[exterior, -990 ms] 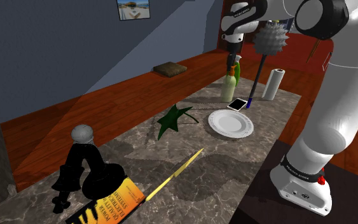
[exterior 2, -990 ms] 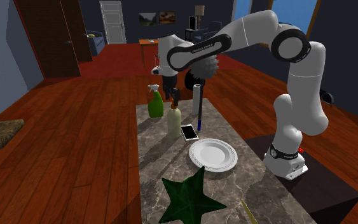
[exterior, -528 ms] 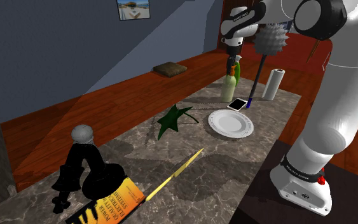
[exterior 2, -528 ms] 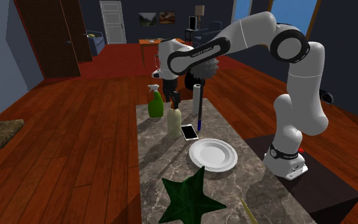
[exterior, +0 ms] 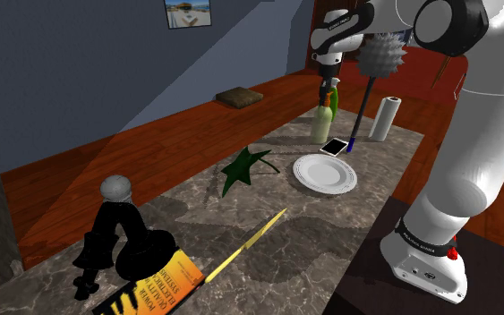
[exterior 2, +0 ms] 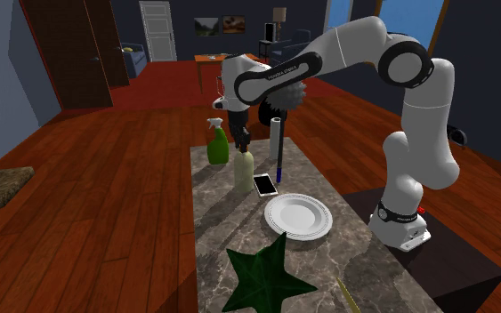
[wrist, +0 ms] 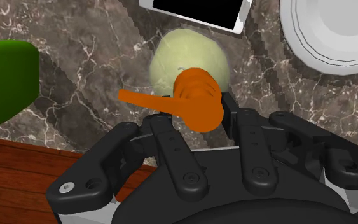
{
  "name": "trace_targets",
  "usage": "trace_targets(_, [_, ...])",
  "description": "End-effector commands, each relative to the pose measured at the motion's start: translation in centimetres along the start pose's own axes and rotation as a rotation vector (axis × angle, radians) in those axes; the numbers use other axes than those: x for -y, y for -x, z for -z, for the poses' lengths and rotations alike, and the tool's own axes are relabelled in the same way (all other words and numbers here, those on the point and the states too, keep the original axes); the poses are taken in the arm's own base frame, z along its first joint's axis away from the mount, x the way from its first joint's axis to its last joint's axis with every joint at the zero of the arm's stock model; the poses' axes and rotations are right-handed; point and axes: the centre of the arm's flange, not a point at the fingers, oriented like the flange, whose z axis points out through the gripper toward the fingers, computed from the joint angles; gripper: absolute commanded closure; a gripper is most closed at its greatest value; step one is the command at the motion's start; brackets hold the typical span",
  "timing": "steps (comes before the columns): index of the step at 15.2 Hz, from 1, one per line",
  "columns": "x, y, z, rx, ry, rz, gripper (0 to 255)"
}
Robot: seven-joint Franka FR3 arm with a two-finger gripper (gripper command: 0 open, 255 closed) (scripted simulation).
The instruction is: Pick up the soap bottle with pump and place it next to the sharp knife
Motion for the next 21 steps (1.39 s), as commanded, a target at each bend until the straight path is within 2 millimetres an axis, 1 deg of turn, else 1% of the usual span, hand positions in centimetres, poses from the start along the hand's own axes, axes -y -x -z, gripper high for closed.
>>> trace_targets(1, [0.0, 0.0, 0.0, 0.0, 0.0, 0.0, 255])
trace_targets(5, [0.0, 0.0, 0.0, 0.0, 0.0, 0.0, 255])
trace_targets(21, [-0.1, 0.5, 8.4, 0.0, 0.0, 0.0, 255])
